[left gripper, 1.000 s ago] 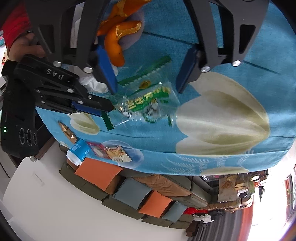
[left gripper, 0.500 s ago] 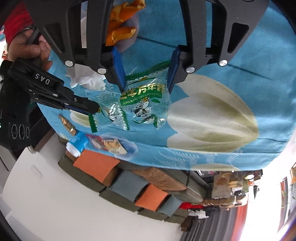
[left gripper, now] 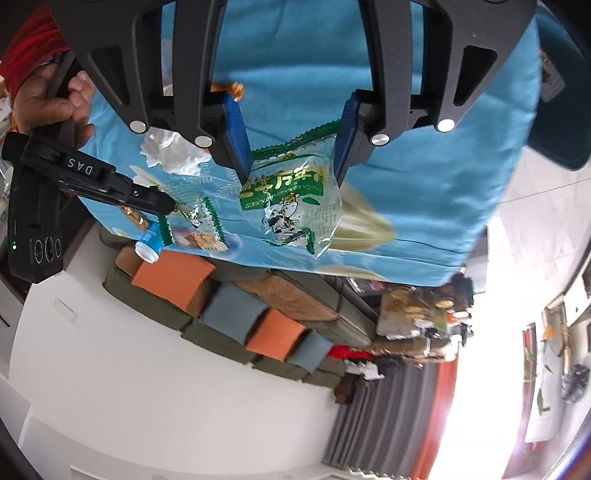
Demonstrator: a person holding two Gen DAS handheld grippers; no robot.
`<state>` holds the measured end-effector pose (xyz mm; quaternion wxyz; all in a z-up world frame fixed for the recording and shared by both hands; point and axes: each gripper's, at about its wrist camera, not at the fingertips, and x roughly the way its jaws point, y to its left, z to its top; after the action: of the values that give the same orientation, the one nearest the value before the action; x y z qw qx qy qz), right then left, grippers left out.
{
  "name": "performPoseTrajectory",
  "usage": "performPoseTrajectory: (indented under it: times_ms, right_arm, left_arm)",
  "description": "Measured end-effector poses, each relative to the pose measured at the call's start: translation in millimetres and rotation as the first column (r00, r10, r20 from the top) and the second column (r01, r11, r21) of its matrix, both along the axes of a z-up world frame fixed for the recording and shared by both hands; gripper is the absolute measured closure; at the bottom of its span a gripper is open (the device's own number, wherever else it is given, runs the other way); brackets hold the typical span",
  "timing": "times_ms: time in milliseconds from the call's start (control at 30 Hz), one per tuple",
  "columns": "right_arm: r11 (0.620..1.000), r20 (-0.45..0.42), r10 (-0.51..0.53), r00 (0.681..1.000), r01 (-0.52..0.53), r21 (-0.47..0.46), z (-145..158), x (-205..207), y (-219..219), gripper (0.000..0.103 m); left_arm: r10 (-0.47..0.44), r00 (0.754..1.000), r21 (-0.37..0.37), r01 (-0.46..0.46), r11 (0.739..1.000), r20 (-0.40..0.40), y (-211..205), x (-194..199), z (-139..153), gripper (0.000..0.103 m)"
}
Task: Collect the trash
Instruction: 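Carry both clear plastic bags over the teal bin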
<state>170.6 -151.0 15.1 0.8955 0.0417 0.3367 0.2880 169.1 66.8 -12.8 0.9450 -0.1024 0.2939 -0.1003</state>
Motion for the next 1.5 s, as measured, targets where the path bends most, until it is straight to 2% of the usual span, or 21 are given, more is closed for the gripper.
performPoseTrajectory:
  times_ms: [233, 433, 533, 867, 1033, 1300, 1500]
  right_arm:
    - [0.995, 0.033, 0.090, 0.995, -0.091, 0.027, 13.4, -26.8, 44.4, 0.097]
    - [0.981, 0.057, 0.189, 0.980, -0.191, 0.043, 23.7, -46.2, 89.0, 0.097]
    - [0.969, 0.066, 0.239, 0.969, -0.242, 0.045, 28.8, -53.6, 112.2, 0.097]
    - [0.917, 0.084, 0.394, 0.915, -0.397, 0.031, 39.0, -77.0, 188.2, 0.097]
    - [0.891, 0.068, 0.451, 0.890, -0.453, 0.021, 35.9, -81.4, 224.0, 0.097]
    - [0.857, 0.046, 0.514, 0.856, -0.513, -0.040, 27.6, -90.1, 277.3, 0.097]
    - [0.844, 0.002, 0.532, 0.847, -0.530, -0.086, 12.1, -81.7, 309.0, 0.097]
  left_arm:
    - [0.092, 0.995, -0.002, -0.092, 0.996, 0.041, 37.1, -50.5, 13.8, 0.061]
    - [0.187, 0.979, 0.001, -0.187, 0.982, 0.080, 77.3, -94.2, 26.2, 0.061]
    - [0.244, 0.965, 0.007, -0.246, 0.969, 0.096, 98.3, -117.6, 32.3, 0.061]
    - [0.425, 0.898, 0.020, -0.430, 0.903, 0.116, 172.3, -190.4, 42.1, 0.061]
    - [0.468, 0.876, 0.023, -0.473, 0.881, 0.116, 199.6, -216.3, 43.7, 0.061]
    - [0.510, 0.855, 0.014, -0.513, 0.858, 0.093, 235.2, -248.6, 37.1, 0.061]
    - [0.516, 0.855, 0.004, -0.517, 0.856, 0.053, 246.6, -239.8, 21.6, 0.061]
